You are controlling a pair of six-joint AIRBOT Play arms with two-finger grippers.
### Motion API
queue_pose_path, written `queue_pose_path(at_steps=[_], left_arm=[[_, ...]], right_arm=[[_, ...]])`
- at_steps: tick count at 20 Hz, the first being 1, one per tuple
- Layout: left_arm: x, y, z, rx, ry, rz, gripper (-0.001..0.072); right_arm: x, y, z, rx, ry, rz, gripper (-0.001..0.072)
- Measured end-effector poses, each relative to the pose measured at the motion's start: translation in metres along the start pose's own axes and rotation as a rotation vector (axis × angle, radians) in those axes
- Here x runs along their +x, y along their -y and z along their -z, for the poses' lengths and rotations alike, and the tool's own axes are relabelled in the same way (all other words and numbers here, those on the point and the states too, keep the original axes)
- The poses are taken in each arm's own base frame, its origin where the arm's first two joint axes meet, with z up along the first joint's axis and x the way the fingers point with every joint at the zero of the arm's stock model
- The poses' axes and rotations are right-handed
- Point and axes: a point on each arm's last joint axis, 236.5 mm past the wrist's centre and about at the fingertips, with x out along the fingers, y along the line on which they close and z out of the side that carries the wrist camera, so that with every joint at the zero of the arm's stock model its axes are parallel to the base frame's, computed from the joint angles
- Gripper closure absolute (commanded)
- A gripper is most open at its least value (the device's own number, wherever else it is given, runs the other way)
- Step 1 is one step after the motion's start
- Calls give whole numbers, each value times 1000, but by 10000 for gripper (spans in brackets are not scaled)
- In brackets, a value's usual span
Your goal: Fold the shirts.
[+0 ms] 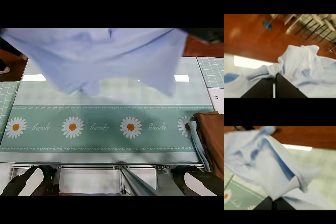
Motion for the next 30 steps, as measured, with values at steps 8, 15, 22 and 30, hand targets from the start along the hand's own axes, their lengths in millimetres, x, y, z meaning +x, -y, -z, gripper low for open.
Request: queue_pose_path(at_steps=[8,15,22,30], left_arm=[[-118,152,-61,436,277,-10,689],[-173,143,-17,547,224,-232,688],[-111,21,81,287,-168,-361,688],[20,-144,202,-109,-418,-430,688]], right_arm=[[-122,-87,-4,-265,151,119,693],[-158,-88,35,-267,136,252,692],[-61,0,98,-15,-80,192,693],[125,136,164,178,-258,185,692]])
